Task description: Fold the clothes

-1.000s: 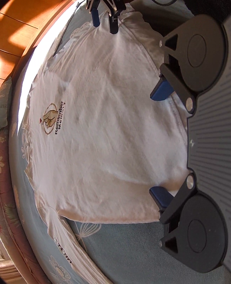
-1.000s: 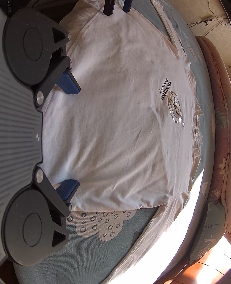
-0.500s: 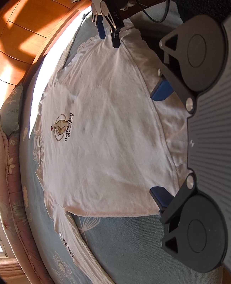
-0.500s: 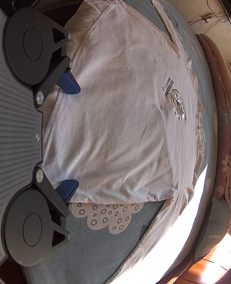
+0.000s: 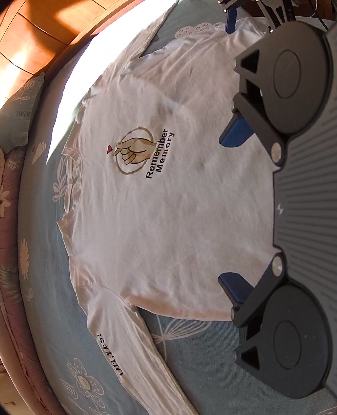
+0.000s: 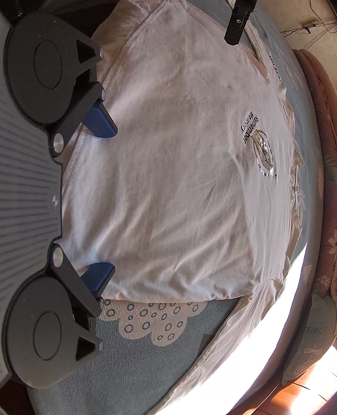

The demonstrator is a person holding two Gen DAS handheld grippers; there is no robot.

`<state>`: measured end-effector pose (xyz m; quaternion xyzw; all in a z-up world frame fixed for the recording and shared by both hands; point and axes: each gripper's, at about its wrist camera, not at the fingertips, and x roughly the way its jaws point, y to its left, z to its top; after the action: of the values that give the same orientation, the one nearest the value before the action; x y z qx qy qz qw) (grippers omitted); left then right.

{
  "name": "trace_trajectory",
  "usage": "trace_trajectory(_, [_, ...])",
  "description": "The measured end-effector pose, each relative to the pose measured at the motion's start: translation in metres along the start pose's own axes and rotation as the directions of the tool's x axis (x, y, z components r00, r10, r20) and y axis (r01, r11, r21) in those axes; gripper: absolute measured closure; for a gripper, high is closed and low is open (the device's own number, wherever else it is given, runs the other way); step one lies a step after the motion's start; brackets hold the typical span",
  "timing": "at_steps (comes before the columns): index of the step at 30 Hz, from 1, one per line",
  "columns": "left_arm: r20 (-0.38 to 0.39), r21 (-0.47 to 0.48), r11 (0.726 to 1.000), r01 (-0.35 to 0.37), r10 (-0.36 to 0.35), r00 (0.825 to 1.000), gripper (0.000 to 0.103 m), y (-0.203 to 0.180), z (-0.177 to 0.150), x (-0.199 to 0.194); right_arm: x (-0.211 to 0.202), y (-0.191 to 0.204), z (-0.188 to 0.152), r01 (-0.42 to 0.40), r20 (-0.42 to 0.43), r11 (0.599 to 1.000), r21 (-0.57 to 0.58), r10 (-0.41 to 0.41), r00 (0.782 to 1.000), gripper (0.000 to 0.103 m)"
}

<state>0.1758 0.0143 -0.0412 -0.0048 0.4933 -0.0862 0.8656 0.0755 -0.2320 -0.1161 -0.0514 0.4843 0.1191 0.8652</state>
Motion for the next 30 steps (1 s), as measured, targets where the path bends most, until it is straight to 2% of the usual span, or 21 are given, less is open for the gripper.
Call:
trace_trajectory(3, [0.010, -0.028, 0.999, -0.034, 0.034, 0.999, 0.001, 0.011, 0.015, -0.007, 0.002, 0.003, 0.007, 0.018, -0.055, 1.000, 0.008, -0.018, 0.998, 0.000])
trace_trajectory(6, [0.007, -0.036, 0.999, -0.035, 0.035, 0.999, 0.001, 0.025, 0.013, -0.019, 0.001, 0.007, 0.009, 0.048, -0.078, 0.999, 0.009, -0.047, 0.996, 0.000])
trace_trajectory(9, [0.075, -0.009, 1.000, 0.013, -0.012, 0.997, 0.001, 0.038, -0.005, -0.032, -0.001, 0.011, 0.007, 0.071, -0.065, 0.997, -0.011, -0.072, 0.995, 0.000])
trace_trajectory(12, [0.131, 0.021, 0.996, 0.088, -0.090, 0.987, 0.001, 0.051, -0.038, -0.039, -0.004, 0.016, 0.009, 0.107, -0.055, 0.994, -0.032, -0.108, 0.993, 0.000])
trace_trajectory(16, [0.154, 0.188, 0.979, 0.084, -0.114, 0.981, 0.001, 0.044, -0.086, -0.036, -0.011, 0.028, 0.012, 0.139, 0.001, 0.987, -0.083, -0.140, 0.990, 0.000])
trace_trajectory(18, [0.148, 0.217, 0.970, 0.112, -0.146, 0.978, 0.001, 0.041, -0.105, -0.034, -0.017, 0.034, 0.020, 0.120, 0.045, 0.990, -0.077, -0.117, 0.992, 0.000])
trace_trajectory(19, [0.130, 0.203, 0.964, 0.171, -0.199, 0.971, 0.001, 0.043, -0.116, -0.033, -0.020, 0.037, 0.025, 0.106, 0.066, 0.992, -0.068, -0.102, 0.993, 0.000])
trace_trajectory(21, [0.078, 0.158, 0.964, 0.212, -0.226, 0.971, 0.001, 0.047, -0.132, -0.026, -0.026, 0.042, 0.036, 0.076, 0.108, 0.996, -0.054, -0.070, 0.992, 0.000])
trace_trajectory(22, [0.050, 0.133, 0.970, 0.204, -0.212, 0.976, 0.001, 0.050, -0.142, -0.021, -0.028, 0.045, 0.040, 0.067, 0.124, 0.996, -0.052, -0.060, 0.990, 0.000])
trace_trajectory(24, [0.106, 0.181, 0.967, 0.180, -0.201, 0.974, 0.001, 0.049, -0.157, -0.027, -0.031, 0.050, 0.046, 0.054, 0.149, 0.997, -0.058, -0.045, 0.988, 0.000])
trace_trajectory(27, [0.046, 0.214, 0.965, 0.154, -0.167, 0.985, 0.001, 0.044, -0.168, -0.037, -0.029, 0.050, 0.044, 0.050, 0.152, 0.996, -0.076, -0.038, 0.988, 0.000])
trace_trajectory(30, [0.001, 0.193, 0.966, 0.174, -0.177, 0.984, 0.001, 0.046, -0.160, -0.044, -0.020, 0.044, 0.035, 0.032, 0.112, 0.998, -0.051, -0.026, 0.993, 0.000])
